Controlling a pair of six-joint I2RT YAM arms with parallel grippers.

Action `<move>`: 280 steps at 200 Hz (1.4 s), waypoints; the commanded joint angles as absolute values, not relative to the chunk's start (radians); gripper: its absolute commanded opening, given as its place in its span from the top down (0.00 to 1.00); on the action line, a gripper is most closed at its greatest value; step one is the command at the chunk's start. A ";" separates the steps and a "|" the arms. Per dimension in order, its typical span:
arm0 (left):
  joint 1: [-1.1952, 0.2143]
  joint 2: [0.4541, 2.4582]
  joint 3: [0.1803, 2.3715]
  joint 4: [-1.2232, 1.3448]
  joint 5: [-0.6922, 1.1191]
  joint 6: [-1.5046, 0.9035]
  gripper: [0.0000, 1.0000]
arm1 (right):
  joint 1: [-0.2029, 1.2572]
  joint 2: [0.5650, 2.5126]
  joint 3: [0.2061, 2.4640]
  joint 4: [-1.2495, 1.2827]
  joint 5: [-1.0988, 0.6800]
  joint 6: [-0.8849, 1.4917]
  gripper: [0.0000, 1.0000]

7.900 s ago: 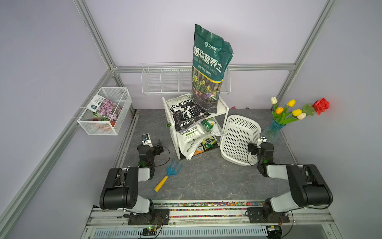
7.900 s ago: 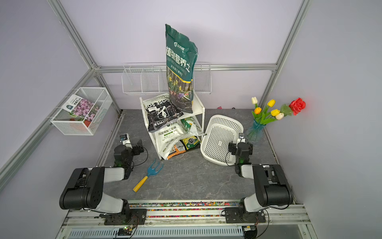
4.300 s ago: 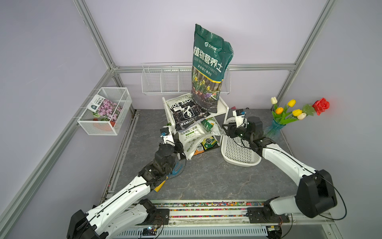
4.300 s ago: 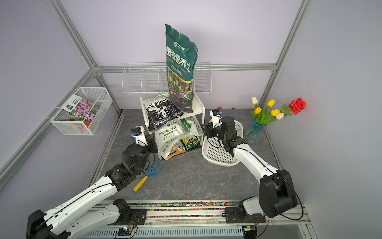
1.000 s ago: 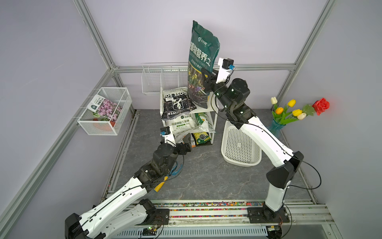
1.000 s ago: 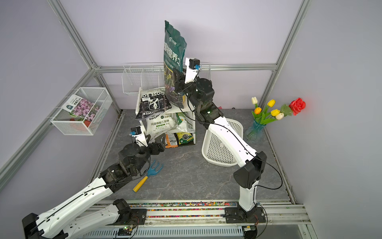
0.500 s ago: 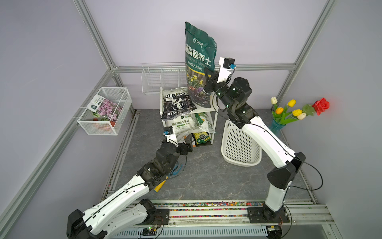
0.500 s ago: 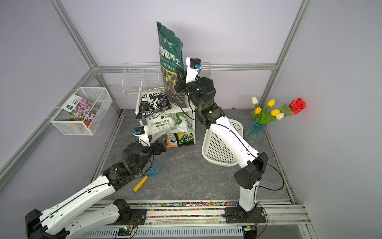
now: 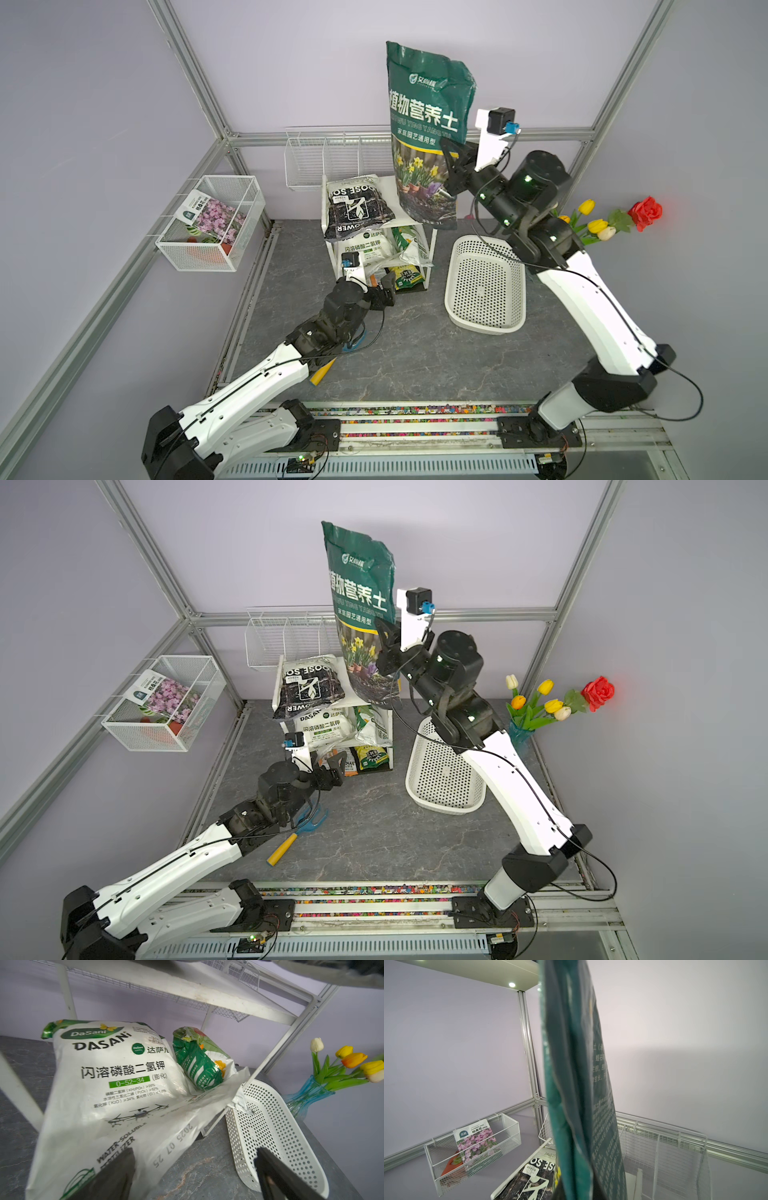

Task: Take down the fertilizer bag from the shelf
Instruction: Pick up the fertilizer bag from the shelf, then place the fertilizer bag in the storage box, then move the storage box to the center of the board.

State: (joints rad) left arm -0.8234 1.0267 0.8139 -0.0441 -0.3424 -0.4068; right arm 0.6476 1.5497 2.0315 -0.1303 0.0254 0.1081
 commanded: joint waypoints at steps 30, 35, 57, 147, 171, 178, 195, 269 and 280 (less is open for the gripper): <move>-0.827 1.123 0.919 -0.060 -0.069 -0.354 0.07 | 0.650 1.301 1.982 -0.106 0.073 0.041 1.00; -0.827 1.138 0.926 -0.058 -0.045 -0.356 0.07 | 0.650 1.284 1.957 -0.114 0.093 0.036 1.00; -0.827 1.206 0.954 -0.050 0.025 -0.395 0.08 | 0.649 1.188 1.816 -0.098 0.171 0.013 1.00; -0.892 1.453 1.183 -0.210 0.153 -0.339 0.28 | 0.516 0.956 1.461 -0.167 0.345 0.075 1.00; -0.911 1.498 1.203 -0.191 0.181 -0.333 0.33 | 0.376 0.959 1.398 -0.208 0.251 0.169 1.00; -0.914 1.520 1.222 -0.192 0.196 -0.325 0.38 | 0.328 0.967 1.382 -0.214 0.208 0.204 1.00; -0.925 1.586 1.283 -0.205 0.229 -0.302 0.56 | 0.211 0.988 1.339 -0.207 0.112 0.290 1.00; -0.945 2.023 1.697 -0.384 0.362 -0.216 1.00 | 0.028 1.091 1.195 0.008 -0.164 0.374 1.00; -0.945 2.070 1.737 -0.396 0.370 -0.217 1.00 | 0.020 1.105 1.192 0.018 -0.185 0.374 1.00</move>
State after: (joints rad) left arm -0.9421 1.9800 1.6516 -0.3069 0.3012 -0.2409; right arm 0.0341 1.1221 1.1625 -0.3035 -0.0467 0.3336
